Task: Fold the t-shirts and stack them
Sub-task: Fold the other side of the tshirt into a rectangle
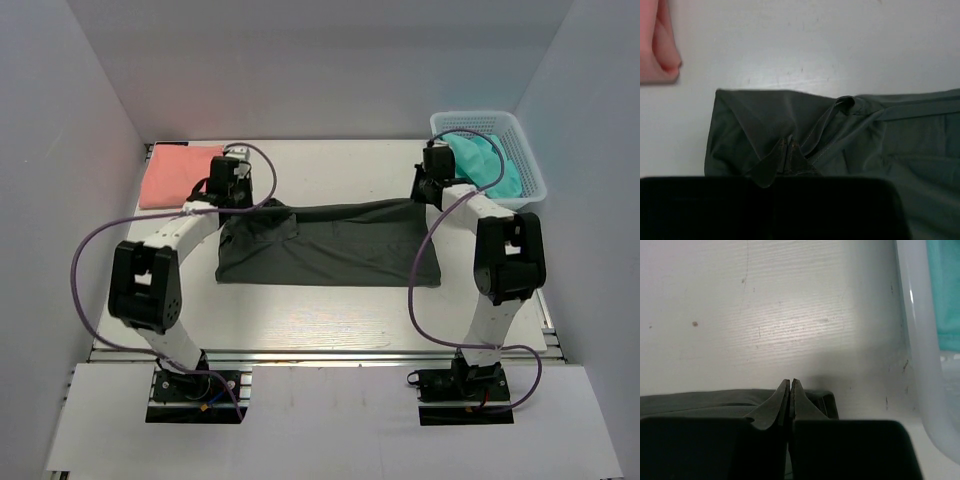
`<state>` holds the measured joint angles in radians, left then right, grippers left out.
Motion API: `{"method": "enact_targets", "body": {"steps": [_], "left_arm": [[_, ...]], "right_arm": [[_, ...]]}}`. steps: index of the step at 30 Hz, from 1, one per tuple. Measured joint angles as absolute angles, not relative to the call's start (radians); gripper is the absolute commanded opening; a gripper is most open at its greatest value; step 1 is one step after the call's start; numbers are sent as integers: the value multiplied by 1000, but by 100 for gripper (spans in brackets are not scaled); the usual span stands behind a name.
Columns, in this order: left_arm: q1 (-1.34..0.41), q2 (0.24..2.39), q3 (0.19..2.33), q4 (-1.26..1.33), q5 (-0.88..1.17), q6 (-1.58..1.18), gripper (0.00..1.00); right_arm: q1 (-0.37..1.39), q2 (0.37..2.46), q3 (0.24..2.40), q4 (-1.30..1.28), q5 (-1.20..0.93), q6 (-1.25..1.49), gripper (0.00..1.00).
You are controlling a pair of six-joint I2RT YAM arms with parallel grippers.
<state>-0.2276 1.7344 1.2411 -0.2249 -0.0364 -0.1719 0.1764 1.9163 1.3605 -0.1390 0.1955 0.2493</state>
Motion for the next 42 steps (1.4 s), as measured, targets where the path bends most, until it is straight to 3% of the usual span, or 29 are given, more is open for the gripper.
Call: {"method": "enact_targets", "body": {"steps": [10, 17, 18, 19, 20, 21, 22, 24, 25, 26, 27, 29, 36, 42], "left_arm": [[-229, 1374, 809, -126, 10, -277, 0], [-229, 1322, 660, -105, 47, -342, 1], [-230, 1318, 646, -105, 47, -348, 7], [-229, 1315, 633, -106, 47, -354, 22], [-230, 1312, 622, -113, 48, -357, 24], [-230, 1312, 614, -115, 50, -365, 27], [-230, 1312, 609, -123, 53, -374, 40], [-230, 1307, 597, -131, 64, -383, 57], [-230, 1299, 589, -140, 68, -387, 77], [-230, 1289, 582, -154, 69, -389, 85], [-230, 1275, 578, -179, 68, -399, 91], [-230, 1239, 577, -227, 65, -409, 99], [-231, 1153, 644, -272, 70, -411, 99], [-238, 1327, 789, -173, 194, -346, 99]], "right_arm": [[177, 1751, 1195, -73, 185, 208, 0], [177, 1711, 1088, -52, 185, 203, 3], [177, 1708, 1076, -53, 185, 207, 1], [177, 1705, 1064, -53, 185, 210, 1], [177, 1702, 1051, -51, 187, 217, 17], [177, 1697, 1036, -49, 190, 231, 23], [177, 1691, 1017, -52, 195, 245, 25], [176, 1676, 982, -67, 218, 275, 43], [176, 1669, 971, -91, 236, 290, 51], [176, 1658, 956, -112, 253, 310, 74], [176, 1646, 943, -130, 272, 326, 87], [176, 1599, 910, -171, 312, 351, 90], [176, 1428, 878, -200, 286, 369, 90], [197, 1478, 909, -139, 72, 325, 90]]}}
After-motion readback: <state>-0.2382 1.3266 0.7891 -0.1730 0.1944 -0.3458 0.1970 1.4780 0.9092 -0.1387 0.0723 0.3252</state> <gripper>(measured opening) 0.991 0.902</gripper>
